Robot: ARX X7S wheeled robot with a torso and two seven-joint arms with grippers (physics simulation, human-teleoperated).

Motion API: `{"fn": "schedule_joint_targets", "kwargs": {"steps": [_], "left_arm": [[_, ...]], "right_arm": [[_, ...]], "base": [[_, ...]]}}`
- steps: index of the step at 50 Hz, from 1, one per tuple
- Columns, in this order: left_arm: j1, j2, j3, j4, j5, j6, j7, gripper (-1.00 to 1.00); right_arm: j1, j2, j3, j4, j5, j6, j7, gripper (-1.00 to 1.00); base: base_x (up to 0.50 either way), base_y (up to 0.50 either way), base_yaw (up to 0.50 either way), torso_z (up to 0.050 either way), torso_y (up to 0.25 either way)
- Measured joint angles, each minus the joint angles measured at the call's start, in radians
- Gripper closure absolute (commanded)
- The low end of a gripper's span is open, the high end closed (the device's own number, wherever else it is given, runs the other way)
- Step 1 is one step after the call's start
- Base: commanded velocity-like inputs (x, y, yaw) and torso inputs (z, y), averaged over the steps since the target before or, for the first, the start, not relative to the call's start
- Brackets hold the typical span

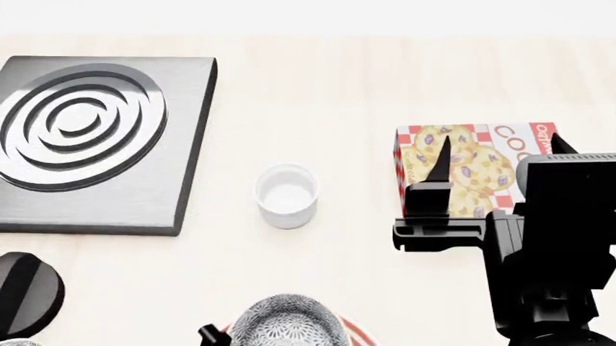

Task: Pick the akita bowl on the stove and place it on the plate.

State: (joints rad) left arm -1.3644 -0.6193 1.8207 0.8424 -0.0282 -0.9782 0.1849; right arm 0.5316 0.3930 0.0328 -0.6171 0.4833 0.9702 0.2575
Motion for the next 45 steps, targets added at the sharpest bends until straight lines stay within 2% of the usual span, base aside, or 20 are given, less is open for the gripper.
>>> {"fn": "schedule_joint_targets", "kwargs": {"steps": [45], "left_arm": [[0.106, 0.018, 0.005, -0.036, 0.009, -0.003, -0.069, 1.00]], "right_arm": [[0.002, 0.009, -0.007, 0.007, 0.012, -0.008, 0.010, -1.00]], "base": [[0.00, 0.00, 0.00, 0.000, 0.000]]}}
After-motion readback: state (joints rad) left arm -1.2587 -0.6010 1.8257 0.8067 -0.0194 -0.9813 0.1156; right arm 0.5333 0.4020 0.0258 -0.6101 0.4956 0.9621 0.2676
